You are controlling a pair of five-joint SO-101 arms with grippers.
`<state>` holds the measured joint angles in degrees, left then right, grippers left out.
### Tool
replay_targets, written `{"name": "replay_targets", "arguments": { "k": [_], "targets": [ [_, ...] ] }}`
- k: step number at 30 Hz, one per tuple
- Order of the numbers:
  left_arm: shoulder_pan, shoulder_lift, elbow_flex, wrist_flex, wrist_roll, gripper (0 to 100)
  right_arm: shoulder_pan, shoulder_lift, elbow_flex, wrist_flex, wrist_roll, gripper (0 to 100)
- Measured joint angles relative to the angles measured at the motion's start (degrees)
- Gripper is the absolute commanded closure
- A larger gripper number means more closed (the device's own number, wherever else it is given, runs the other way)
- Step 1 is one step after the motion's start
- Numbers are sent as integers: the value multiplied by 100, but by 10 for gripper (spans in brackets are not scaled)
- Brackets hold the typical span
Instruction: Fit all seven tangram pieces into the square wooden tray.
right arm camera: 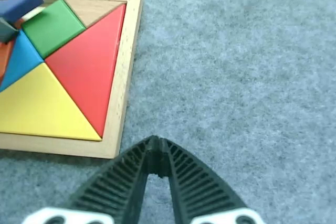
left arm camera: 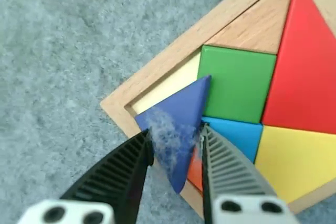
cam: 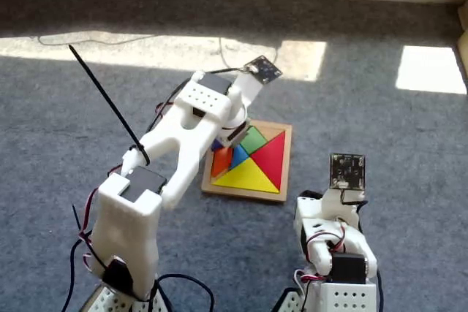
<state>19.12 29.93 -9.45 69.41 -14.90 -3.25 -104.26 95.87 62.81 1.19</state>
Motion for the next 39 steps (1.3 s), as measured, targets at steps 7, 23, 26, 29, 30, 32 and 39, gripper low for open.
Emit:
{"name": "replay_targets", "arguments": {
  "k": [7,23,26,29,30,32,39],
  "targets": [
    [0,167,-299,0,26,836,0,0,0,0,0,992],
    [-273,-35,-158,158,580,758,0,0,0,0,0,992],
    [-325,-264,-70,220,571,758,0,0,0,0,0,992],
    [-422,-369,114,211,554,758,0,0,0,0,0,992],
    [-448,-378,185,211,501,758,0,0,0,0,0,992],
    [-484,-378,334,211,404,758,0,0,0,0,0,992],
    [-466,-484,756,185,352,758,0,0,0,0,0,992]
  ]
}}
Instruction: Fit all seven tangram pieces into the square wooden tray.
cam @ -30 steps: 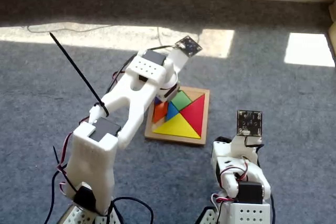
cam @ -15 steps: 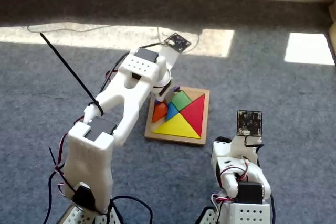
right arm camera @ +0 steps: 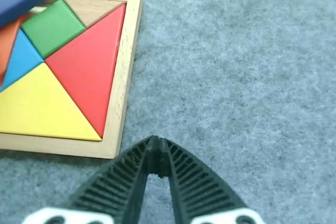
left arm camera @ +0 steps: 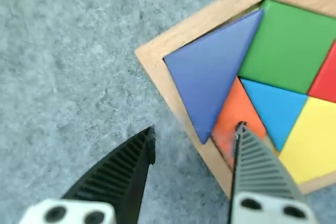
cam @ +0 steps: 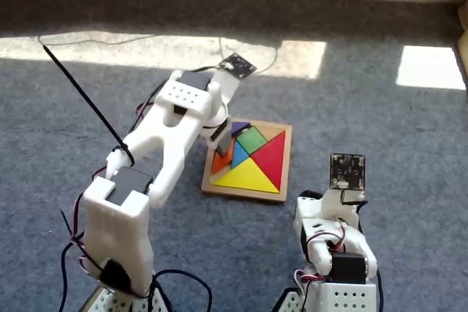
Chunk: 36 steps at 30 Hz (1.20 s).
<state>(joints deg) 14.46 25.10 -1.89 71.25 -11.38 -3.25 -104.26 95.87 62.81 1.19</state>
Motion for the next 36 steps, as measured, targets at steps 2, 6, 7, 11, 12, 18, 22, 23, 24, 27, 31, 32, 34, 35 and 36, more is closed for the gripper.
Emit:
{"name": "replay_targets", "arguments": {
  "k": [2,6,7,11,12,18,22,23,24,27,31,32,34,35,36],
  "targets": [
    [-9,-88,220,-141,0,758,0,0,0,0,0,992],
    [97,-273,580,-185,0,759,18,0,0,0,0,992],
    [176,-325,668,-185,0,759,18,0,0,0,0,992],
    [378,-721,1116,-193,9,759,18,0,0,0,0,992],
    [404,-853,1266,-220,9,759,18,0,0,0,0,992],
    [457,-1802,1987,-211,9,759,18,0,0,0,0,992],
    [475,-2356,2224,-413,167,759,18,0,0,0,0,992],
    [475,-2470,2303,-492,193,759,18,0,0,0,0,992],
    [475,-2585,2374,-545,211,759,18,0,0,0,0,992],
    [440,-2910,2629,-677,255,759,18,0,0,0,0,992],
    [457,-3578,3174,-967,255,814,18,0,0,0,0,992],
    [457,-3789,3349,-1099,255,825,18,0,0,0,0,992],
    [440,-4290,3798,-1398,255,838,18,0,0,0,0,992],
    [440,-4545,4035,-1574,255,840,18,0,0,0,0,992],
    [431,-4800,4264,-1749,255,840,18,0,0,0,0,992]
  ]
}}
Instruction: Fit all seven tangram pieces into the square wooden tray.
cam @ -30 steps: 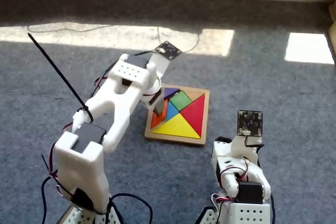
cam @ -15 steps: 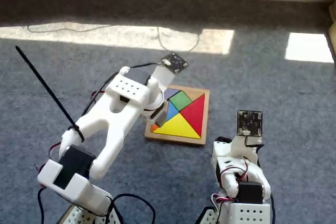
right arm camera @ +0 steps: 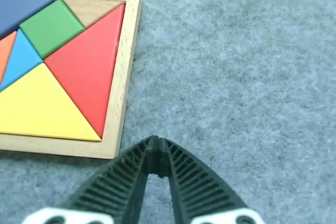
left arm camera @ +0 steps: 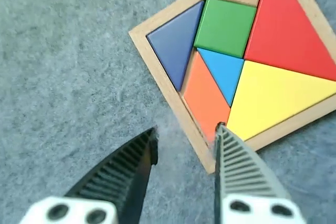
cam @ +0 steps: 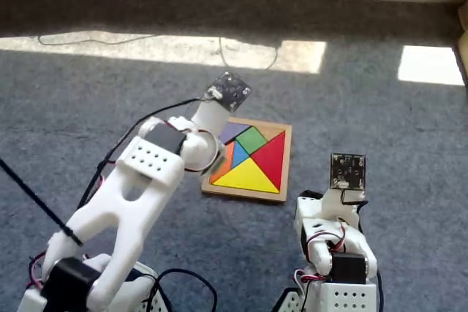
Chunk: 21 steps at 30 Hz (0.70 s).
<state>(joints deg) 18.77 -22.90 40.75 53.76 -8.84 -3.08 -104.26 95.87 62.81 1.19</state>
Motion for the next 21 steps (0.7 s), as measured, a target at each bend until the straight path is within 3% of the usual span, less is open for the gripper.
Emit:
{"name": "replay_targets", "arguments": {
  "k": [5,9,21],
  "targets": [
    [26,-1204,941,-571,0,861,0,0,0,0,0,992],
    [26,-1996,1398,-659,0,994,0,0,0,0,0,992],
    [-88,-4475,2848,-668,-9,995,0,0,0,0,0,992]
  ]
}}
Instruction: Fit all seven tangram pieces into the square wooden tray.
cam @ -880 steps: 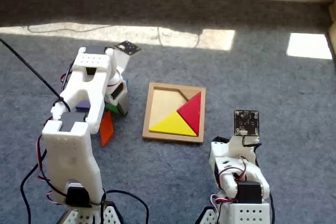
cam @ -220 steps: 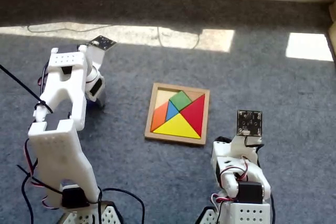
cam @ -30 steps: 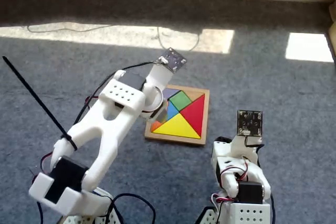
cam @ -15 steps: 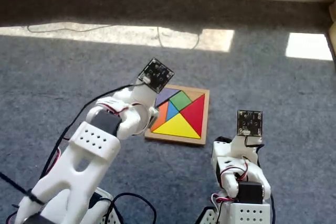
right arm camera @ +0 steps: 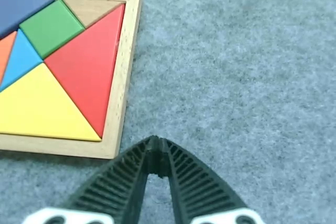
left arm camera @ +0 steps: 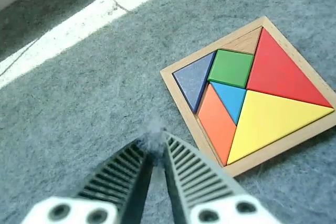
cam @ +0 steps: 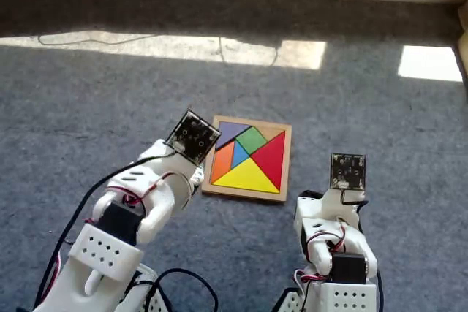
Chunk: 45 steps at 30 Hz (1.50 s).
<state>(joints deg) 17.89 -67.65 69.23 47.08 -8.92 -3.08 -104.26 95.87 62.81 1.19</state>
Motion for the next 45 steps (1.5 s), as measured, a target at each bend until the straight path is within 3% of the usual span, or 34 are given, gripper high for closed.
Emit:
{"name": "replay_targets", "arguments": {
  "k": [15,26,39,45],
  "targets": [
    [-1204,-3376,2198,0,0,992,0,0,0,0,0,992],
    [-1767,-3473,2681,26,0,992,0,0,0,457,0,992],
    [-1881,-3473,2681,2215,0,993,0,0,0,835,0,992],
    [-1881,-3473,2681,2796,0,993,0,0,0,835,0,992]
  ]
}}
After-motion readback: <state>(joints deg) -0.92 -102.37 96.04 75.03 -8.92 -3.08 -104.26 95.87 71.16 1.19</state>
